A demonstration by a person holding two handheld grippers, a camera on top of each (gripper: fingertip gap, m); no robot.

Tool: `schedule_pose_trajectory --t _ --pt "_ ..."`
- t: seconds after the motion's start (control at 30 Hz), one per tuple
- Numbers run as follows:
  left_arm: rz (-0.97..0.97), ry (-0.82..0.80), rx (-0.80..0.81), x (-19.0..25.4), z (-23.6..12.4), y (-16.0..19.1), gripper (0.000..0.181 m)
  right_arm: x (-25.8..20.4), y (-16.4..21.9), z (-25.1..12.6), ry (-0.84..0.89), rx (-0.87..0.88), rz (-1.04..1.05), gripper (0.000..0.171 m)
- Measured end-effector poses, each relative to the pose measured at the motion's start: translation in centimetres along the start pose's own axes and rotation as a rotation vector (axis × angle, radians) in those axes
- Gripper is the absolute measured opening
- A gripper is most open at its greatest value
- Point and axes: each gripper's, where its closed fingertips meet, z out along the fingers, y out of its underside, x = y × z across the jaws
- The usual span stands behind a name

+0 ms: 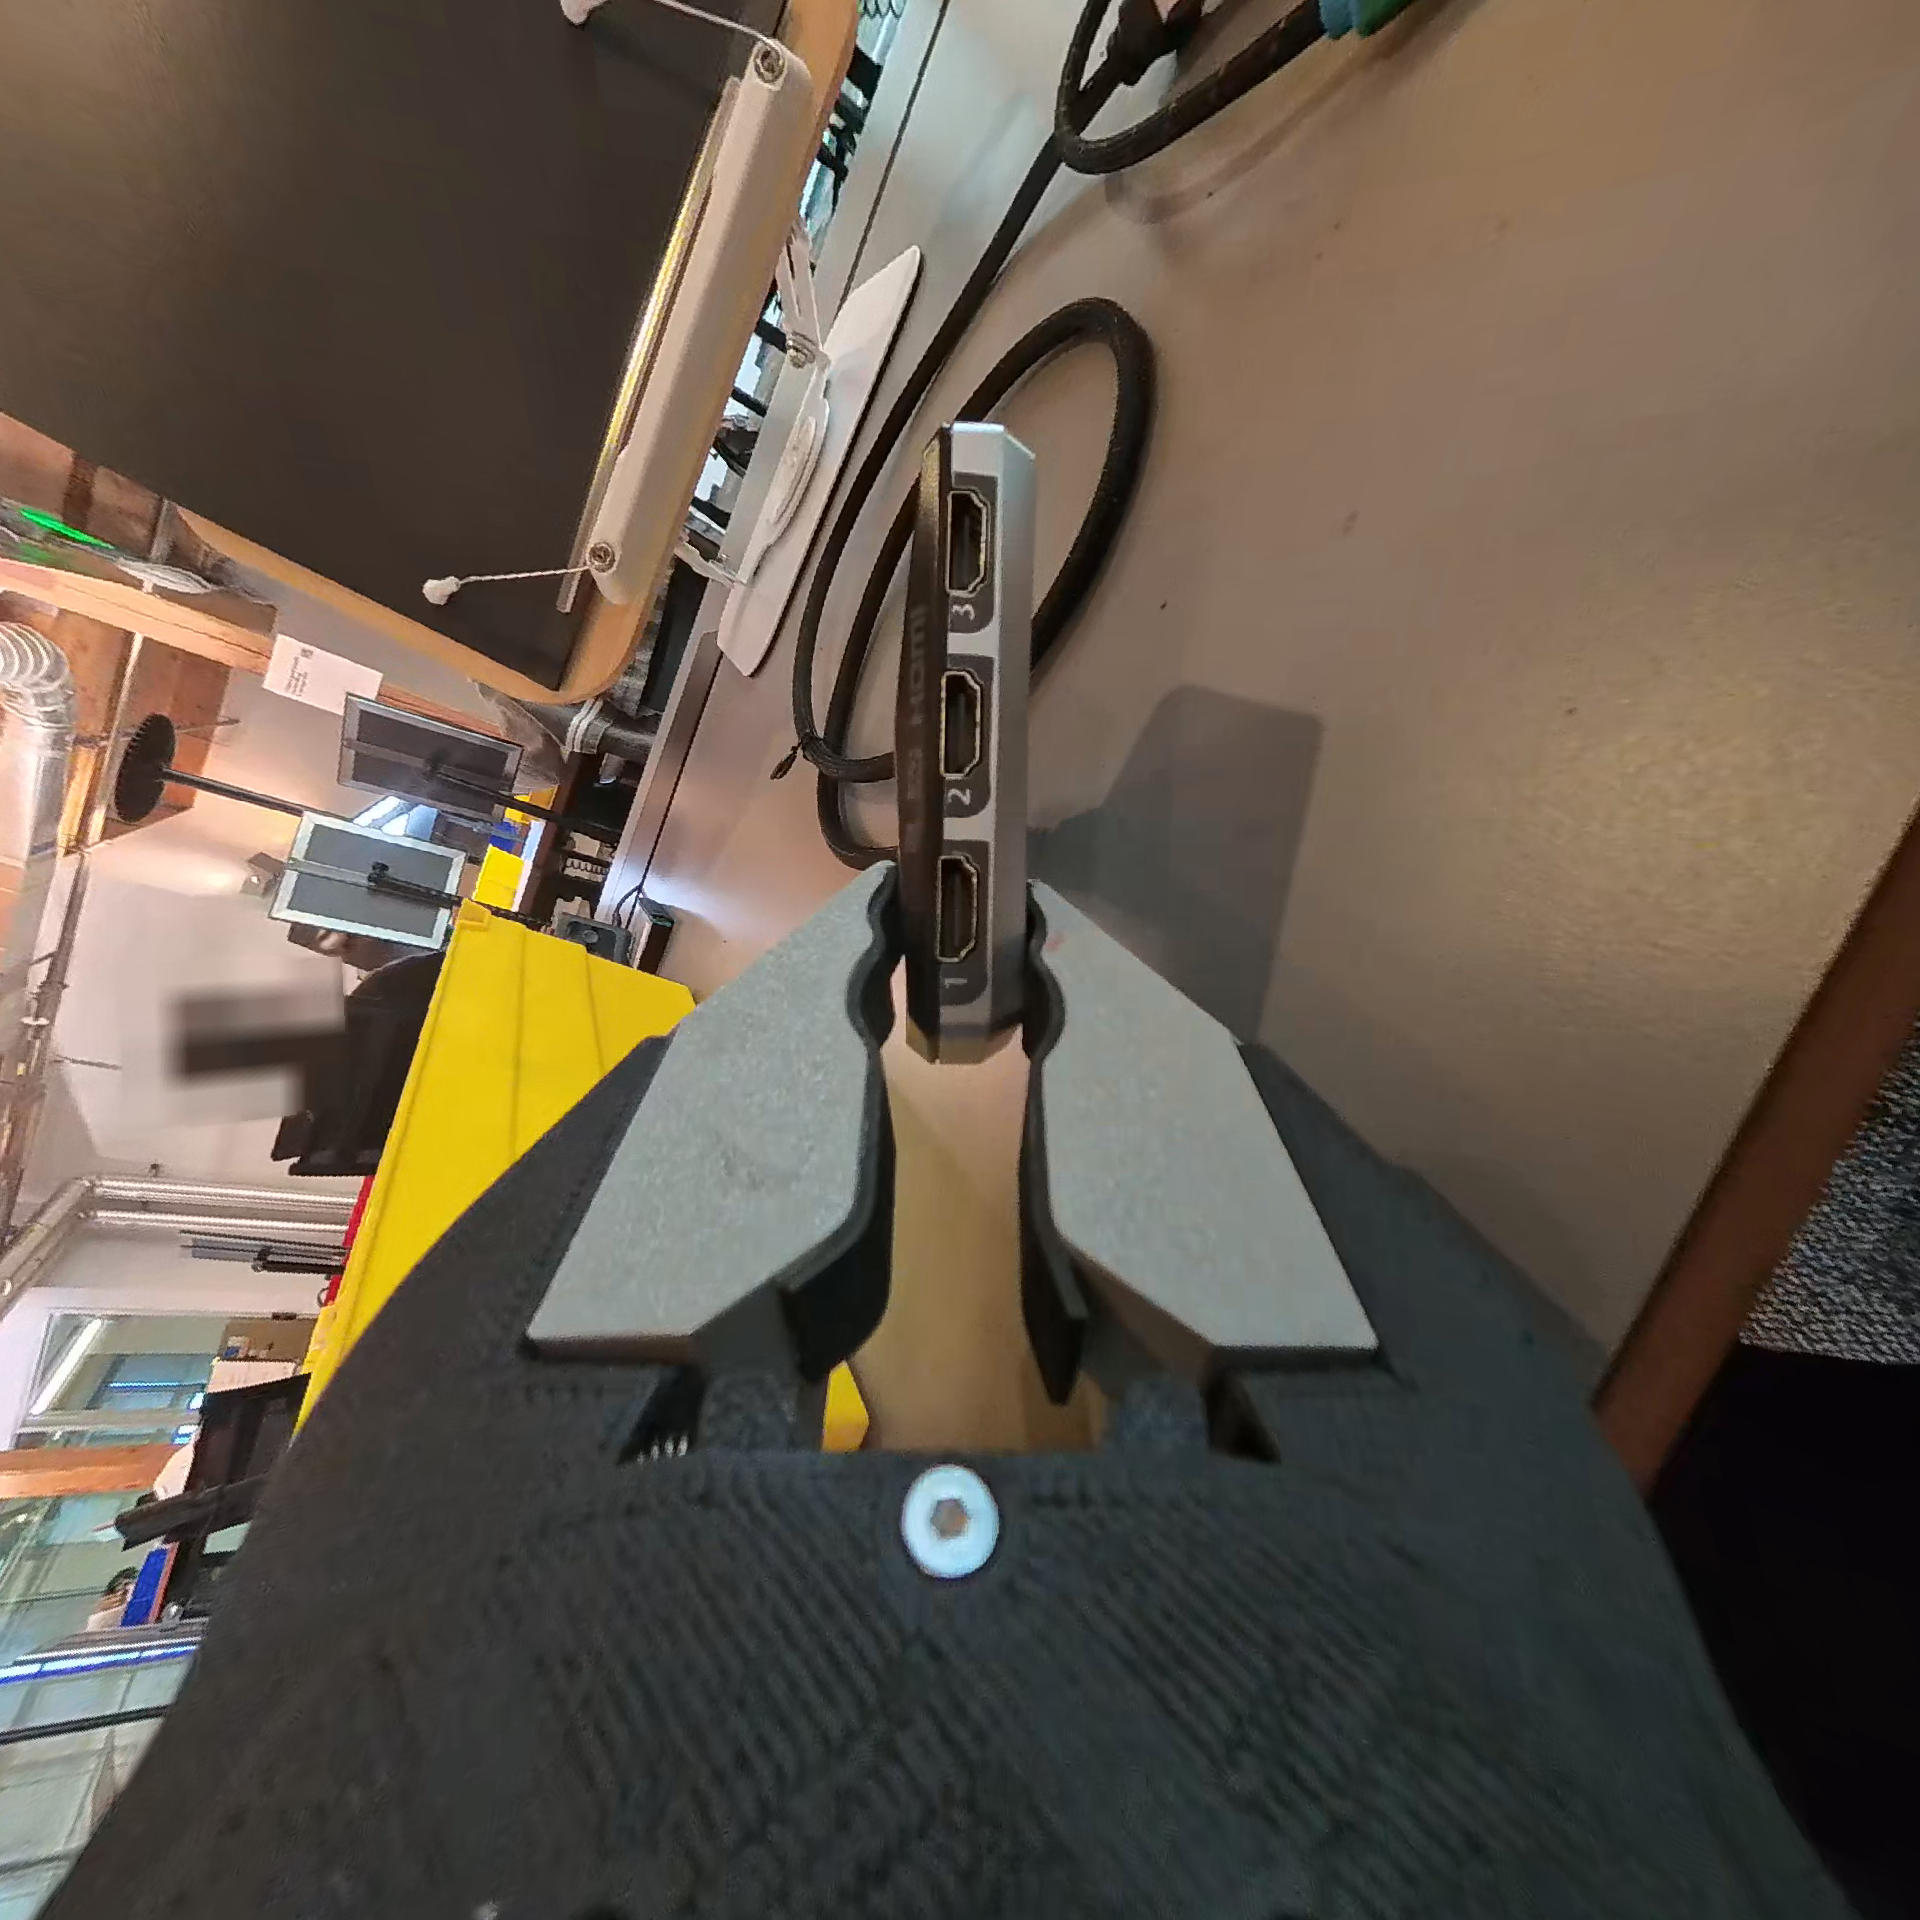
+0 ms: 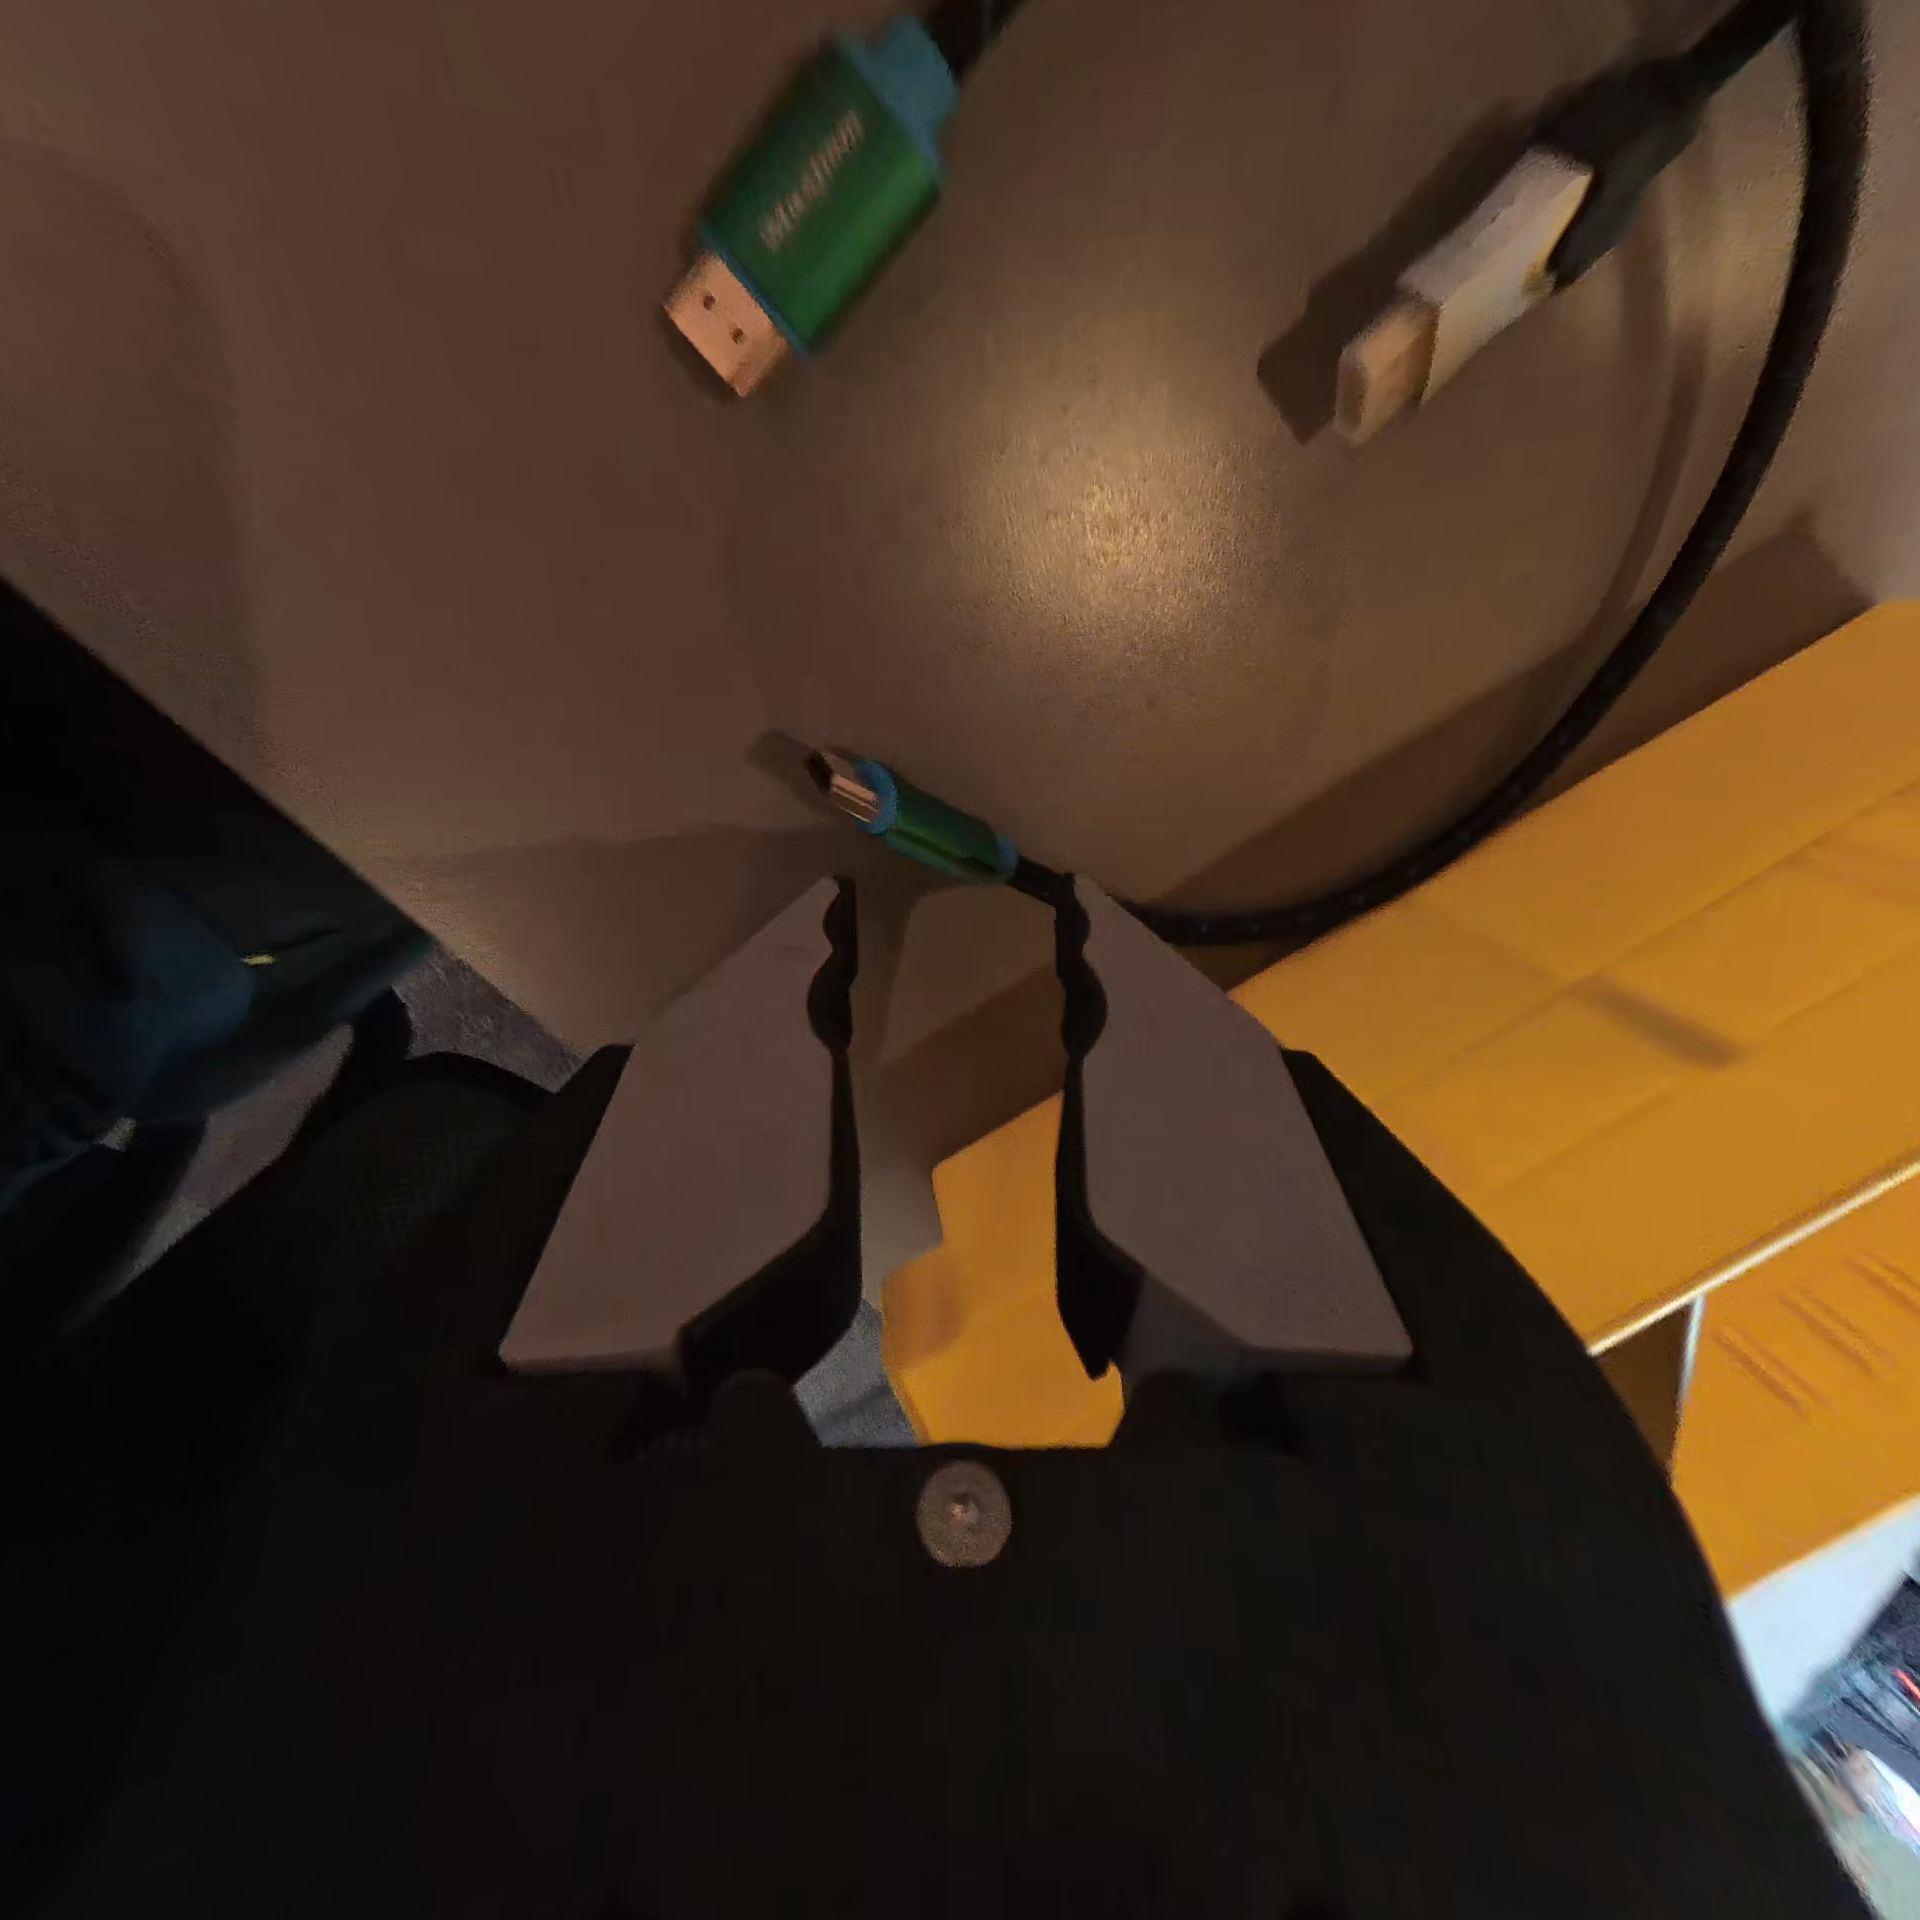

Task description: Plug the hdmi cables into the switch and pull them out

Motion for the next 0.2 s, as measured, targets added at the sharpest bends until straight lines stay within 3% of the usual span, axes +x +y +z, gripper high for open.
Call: schedule_pose_trajectory --t 0.03,0.2 --pt "-0.001 0.0 0.0 0.0 0.0 0.0 0.019 0.3 0.3 0.3 0.021 -0.031 -0.009 0.036" --pt "0.004 0.001 0.001 0.0 0.0 0.0 0.019 0.9 -0.7 0.6 0.091 -0.034 -0.055 0.029"
